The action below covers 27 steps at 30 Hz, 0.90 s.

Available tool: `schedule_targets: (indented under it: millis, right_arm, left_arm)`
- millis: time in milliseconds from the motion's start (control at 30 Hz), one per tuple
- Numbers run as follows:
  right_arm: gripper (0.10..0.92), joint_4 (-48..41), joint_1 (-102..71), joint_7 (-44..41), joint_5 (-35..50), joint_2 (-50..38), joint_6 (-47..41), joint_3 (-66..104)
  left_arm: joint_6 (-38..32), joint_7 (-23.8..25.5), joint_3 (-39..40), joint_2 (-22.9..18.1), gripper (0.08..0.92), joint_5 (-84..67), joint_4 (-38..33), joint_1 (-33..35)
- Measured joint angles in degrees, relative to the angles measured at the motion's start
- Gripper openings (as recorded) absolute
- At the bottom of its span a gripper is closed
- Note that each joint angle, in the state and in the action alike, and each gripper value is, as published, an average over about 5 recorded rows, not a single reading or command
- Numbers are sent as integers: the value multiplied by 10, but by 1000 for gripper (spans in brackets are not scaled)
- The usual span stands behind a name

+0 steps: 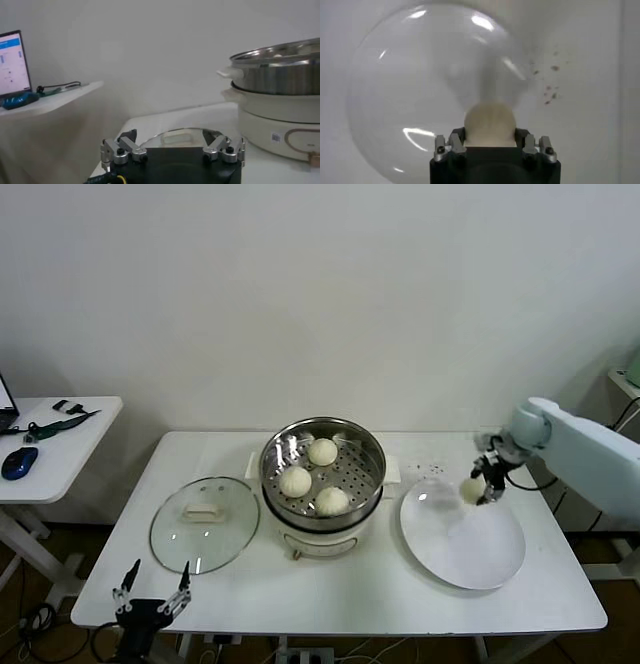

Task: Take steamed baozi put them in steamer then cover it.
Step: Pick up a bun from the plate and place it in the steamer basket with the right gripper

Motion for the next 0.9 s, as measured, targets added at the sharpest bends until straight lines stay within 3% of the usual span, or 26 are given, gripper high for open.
schedule_targets:
  millis: [500, 900]
  right_arm:
    - [645, 23, 232, 29, 262, 144, -50, -205]
    - [645, 65, 259, 77, 373, 250, -92, -283]
  left_arm:
    - [-4, 5, 17, -1, 823, 4, -13, 6]
    - [-4, 8, 23, 4, 823, 1, -15, -4]
